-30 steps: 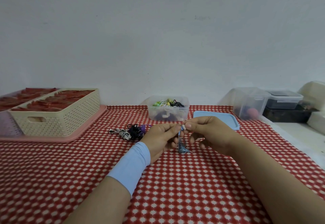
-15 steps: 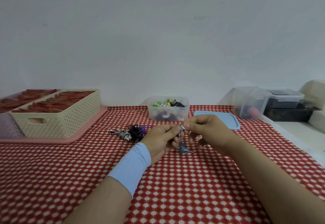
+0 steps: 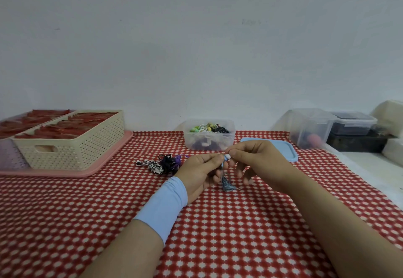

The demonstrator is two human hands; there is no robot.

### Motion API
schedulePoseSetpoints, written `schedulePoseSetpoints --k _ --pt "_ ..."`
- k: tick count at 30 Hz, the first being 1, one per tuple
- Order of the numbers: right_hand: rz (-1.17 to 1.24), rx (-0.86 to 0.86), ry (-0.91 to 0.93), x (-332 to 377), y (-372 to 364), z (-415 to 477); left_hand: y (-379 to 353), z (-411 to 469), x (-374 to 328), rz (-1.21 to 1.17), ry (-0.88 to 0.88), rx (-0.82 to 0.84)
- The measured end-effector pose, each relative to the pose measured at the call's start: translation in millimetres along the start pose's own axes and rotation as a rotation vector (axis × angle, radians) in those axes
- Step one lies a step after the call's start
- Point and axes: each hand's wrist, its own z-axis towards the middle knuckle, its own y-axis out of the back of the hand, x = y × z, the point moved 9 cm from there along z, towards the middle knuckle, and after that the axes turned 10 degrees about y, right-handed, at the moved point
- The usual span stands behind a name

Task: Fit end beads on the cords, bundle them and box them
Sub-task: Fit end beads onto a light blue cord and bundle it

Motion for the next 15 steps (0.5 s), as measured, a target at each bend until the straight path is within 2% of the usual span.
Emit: schedulePoseSetpoints --k 15 --pt "0.175 0.084 -0.250 -23.0 -2.8 -4.9 -3.1 -3.3 0.5 0.092 0.005 0.045"
